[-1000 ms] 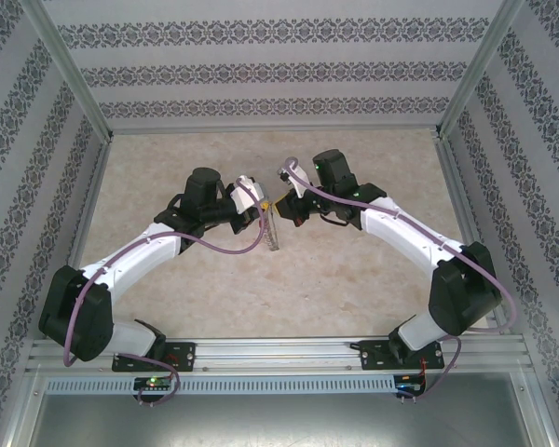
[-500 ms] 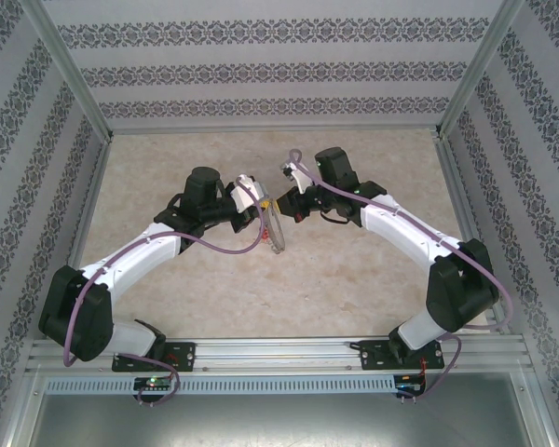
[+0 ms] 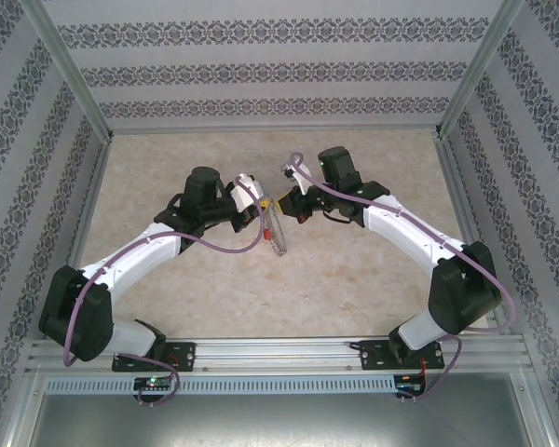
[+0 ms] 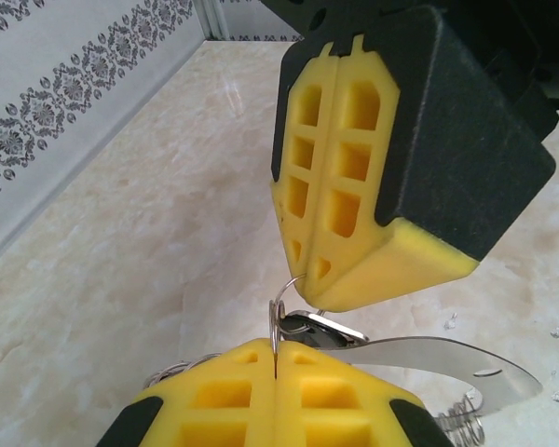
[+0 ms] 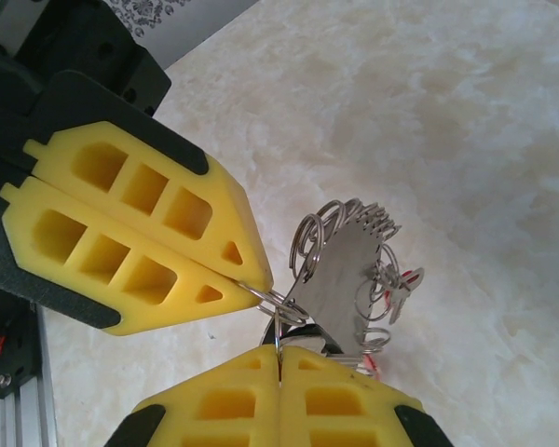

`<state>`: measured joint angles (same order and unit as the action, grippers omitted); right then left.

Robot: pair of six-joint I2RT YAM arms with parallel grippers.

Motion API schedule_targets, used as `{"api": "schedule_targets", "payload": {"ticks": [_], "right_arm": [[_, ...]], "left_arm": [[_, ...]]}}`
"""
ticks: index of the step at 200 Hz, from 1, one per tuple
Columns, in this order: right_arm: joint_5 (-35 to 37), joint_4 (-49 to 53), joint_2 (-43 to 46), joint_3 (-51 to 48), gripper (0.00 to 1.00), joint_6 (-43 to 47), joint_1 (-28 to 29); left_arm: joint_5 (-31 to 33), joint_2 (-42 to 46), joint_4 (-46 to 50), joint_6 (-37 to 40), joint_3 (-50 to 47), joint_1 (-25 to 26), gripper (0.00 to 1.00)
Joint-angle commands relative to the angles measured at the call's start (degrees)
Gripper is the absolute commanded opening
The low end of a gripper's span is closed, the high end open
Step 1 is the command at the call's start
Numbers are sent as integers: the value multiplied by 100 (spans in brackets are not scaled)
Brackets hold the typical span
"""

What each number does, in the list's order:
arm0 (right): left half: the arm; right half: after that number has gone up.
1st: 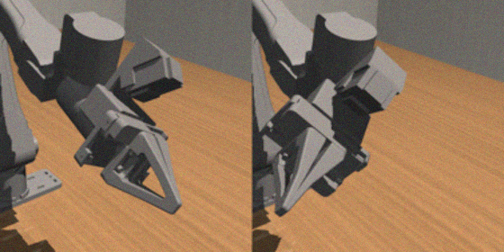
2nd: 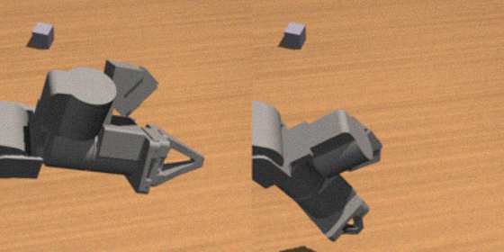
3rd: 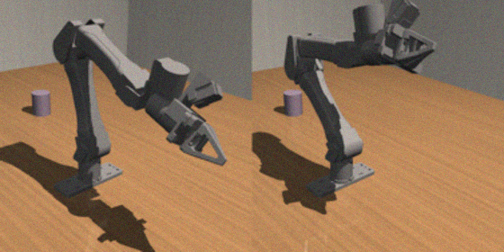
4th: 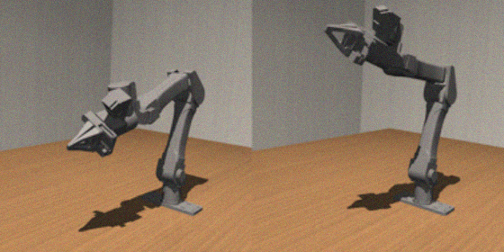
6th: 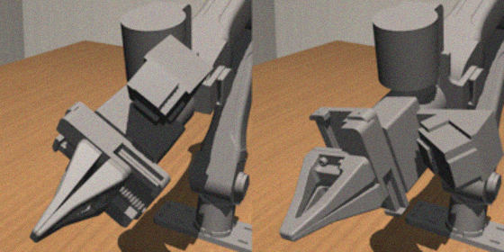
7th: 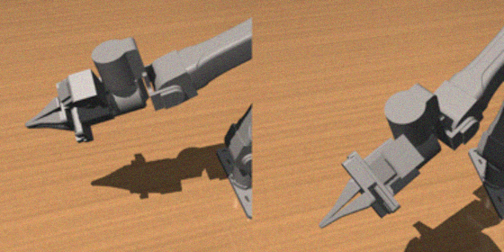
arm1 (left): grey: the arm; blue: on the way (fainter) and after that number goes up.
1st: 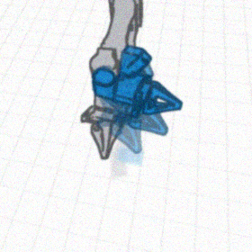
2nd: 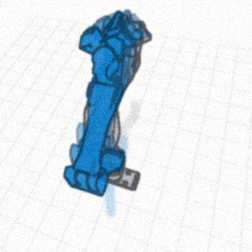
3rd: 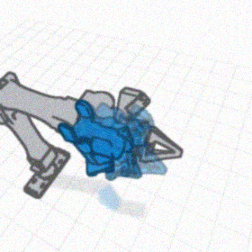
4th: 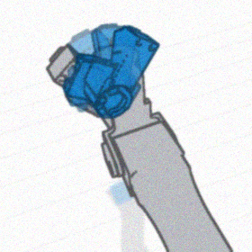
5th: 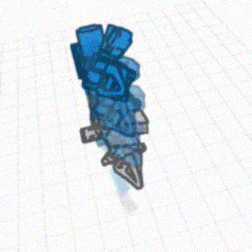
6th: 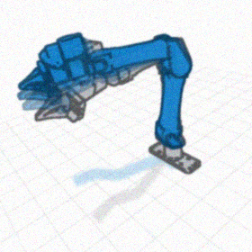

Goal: Put the keys on the keyring

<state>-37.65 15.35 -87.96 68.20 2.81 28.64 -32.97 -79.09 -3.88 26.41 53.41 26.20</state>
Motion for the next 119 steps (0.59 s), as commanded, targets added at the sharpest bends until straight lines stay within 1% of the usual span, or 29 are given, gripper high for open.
{"api": "schedule_targets", "payload": {"ticks": [1,51,80,119], "right_arm": [[-91,88,149,4,0,326,60],[-50,-83,183,-9,0,285,87],[-229,-187,245,-70,0,371,88],[-505,24,184,28,0,704,203]], "left_arm": [[-239,52,-235,-144,93,44,0],[-307,102,-262,-103,31,50,0],[-289,118,-193,-75,30,45,0],[-349,48,-241,-133,47,46,0]]}}
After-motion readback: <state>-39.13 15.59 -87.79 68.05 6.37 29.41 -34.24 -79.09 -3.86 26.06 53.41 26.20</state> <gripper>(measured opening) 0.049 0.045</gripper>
